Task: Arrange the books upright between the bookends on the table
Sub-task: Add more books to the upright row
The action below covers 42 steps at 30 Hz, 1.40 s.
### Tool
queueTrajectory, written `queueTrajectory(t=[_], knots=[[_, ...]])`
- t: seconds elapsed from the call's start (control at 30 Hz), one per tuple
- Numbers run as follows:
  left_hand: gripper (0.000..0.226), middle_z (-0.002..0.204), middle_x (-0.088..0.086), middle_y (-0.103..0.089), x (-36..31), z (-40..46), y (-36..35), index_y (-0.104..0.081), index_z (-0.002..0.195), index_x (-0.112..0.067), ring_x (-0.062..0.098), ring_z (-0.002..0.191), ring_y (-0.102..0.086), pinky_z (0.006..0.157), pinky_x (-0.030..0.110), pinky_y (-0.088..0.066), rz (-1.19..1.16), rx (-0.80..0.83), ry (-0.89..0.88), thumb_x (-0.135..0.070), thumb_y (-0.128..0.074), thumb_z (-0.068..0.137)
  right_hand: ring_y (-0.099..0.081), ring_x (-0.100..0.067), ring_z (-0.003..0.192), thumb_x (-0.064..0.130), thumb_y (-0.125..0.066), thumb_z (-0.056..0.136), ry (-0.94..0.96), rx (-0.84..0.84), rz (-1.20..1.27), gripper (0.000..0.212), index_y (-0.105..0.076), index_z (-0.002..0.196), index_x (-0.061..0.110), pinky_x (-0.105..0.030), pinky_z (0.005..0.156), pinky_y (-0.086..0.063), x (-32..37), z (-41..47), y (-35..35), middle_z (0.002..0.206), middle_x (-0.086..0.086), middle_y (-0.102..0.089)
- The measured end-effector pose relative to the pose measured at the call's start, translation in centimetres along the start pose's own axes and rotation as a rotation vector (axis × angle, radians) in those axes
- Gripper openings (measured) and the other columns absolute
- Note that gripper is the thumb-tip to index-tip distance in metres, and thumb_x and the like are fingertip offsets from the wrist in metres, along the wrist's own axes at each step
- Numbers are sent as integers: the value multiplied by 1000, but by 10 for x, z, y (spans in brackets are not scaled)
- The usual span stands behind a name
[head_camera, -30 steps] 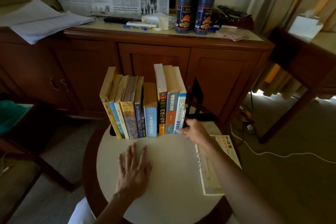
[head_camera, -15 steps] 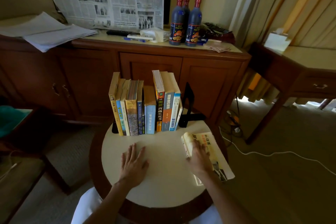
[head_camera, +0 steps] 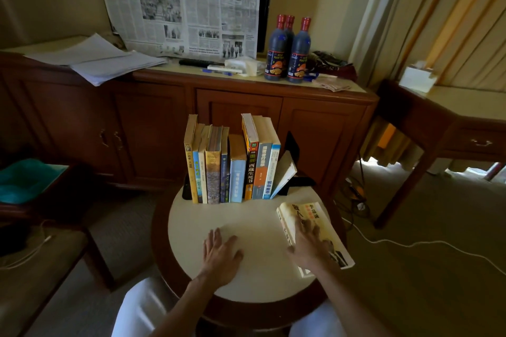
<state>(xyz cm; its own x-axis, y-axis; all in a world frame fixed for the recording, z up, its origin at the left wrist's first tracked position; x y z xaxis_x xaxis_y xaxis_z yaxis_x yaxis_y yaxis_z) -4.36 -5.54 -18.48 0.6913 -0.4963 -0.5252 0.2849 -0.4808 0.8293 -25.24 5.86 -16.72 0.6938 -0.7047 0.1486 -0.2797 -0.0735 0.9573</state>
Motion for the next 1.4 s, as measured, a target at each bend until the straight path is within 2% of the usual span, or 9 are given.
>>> queueTrajectory(t=[0.13, 0.27, 0.63, 0.73, 0.9, 1.03, 1.13, 1.3, 1.4], knots=[[47, 165, 17, 4, -30, 4, -3, -40, 147, -30, 35, 150, 14, 122, 49, 6, -31, -3, -26, -45, -40, 102, 5, -40, 149, 82, -31, 83, -128, -76, 27, 98, 3, 156, 27, -71, 111, -11, -29, -2, 0, 165, -10, 6], [45, 165, 12, -12, -46, 17, -7, -48, 141, -32, 31, 152, 3, 122, 48, -2, -53, 27, -55, -50, -40, 100, 15, -34, 149, 91, -10, 77, -170, -98, 140, 96, 3, 155, 37, -73, 109, 5, -50, -5, -14, 165, -1, 11], [56, 163, 19, 12, -46, 58, -28, -17, 155, -22, 41, 147, 20, 118, 59, 12, -26, 3, 129, -45, -26, 104, 12, -23, 150, 94, -15, 73, 186, -97, 35, 92, 5, 151, 50, -57, 116, 3, -12, -25, -36, 162, 11, 19], [49, 161, 16, -17, -46, 57, -24, -35, 141, -13, 39, 150, -5, 123, 53, -8, -104, -75, 150, -35, -46, 99, 11, -20, 151, 96, -17, 69, 220, -100, 79, 94, -1, 151, 53, -57, 116, 2, -7, -24, -37, 163, 13, 15], [29, 111, 6, -61, -42, 59, 4, -48, 105, -13, 23, 99, -59, 83, 38, -55, -334, -40, 229, -18, -68, 84, 2, -14, 150, 97, -38, 63, 309, -80, 253, 101, -23, 150, 48, -56, 116, 1, -9, -26, -24, 162, 20, -8], [41, 93, 11, -62, -36, 48, 26, -53, 107, -3, 17, 69, -59, 46, 20, -46, -756, 13, 352, 3, -78, 75, 4, -16, 151, 91, -51, 64, 366, -1, 365, 99, -27, 149, 46, -57, 116, 7, -7, -35, -9, 157, 27, -12], [44, 88, 16, -71, -50, 43, 45, -58, 113, -5, 17, 56, -57, 39, 21, -40, -858, 5, 317, 0, -81, 75, 8, -13, 151, 95, -46, 62, 363, 18, 365, 108, -24, 152, 40, -57, 116, 10, 2, -45, -1, 163, 16, -10], [38, 92, 2, -66, -111, 34, 88, -63, 109, -13, 16, 66, -66, 56, 32, -58, -672, -164, 132, -15, -82, 76, -52, -17, 124, 91, -57, 57, 269, -30, 417, 105, -35, 141, 30, -49, 103, -42, 30, -56, 14, 137, 9, -50], [34, 98, -6, -65, -159, 16, 105, -61, 105, -26, 11, 66, -66, 53, 24, -53, -372, -311, -68, -26, -78, 76, -67, -21, 95, 38, -70, 74, 210, -163, 594, 74, -39, 138, 16, -21, 72, -56, 37, -60, 34, 115, -5, -65]])
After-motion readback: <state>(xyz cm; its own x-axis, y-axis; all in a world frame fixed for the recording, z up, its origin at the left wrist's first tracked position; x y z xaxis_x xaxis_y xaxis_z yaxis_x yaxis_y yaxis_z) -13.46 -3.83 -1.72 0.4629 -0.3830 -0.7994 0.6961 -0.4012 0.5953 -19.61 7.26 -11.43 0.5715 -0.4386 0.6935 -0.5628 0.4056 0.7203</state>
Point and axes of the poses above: each hand's wrist, its own z-axis towards the middle knuckle, its own y-axis out of the back of the hand, x = y × z, the point moved 4 cm from there along z, towards the middle knuckle
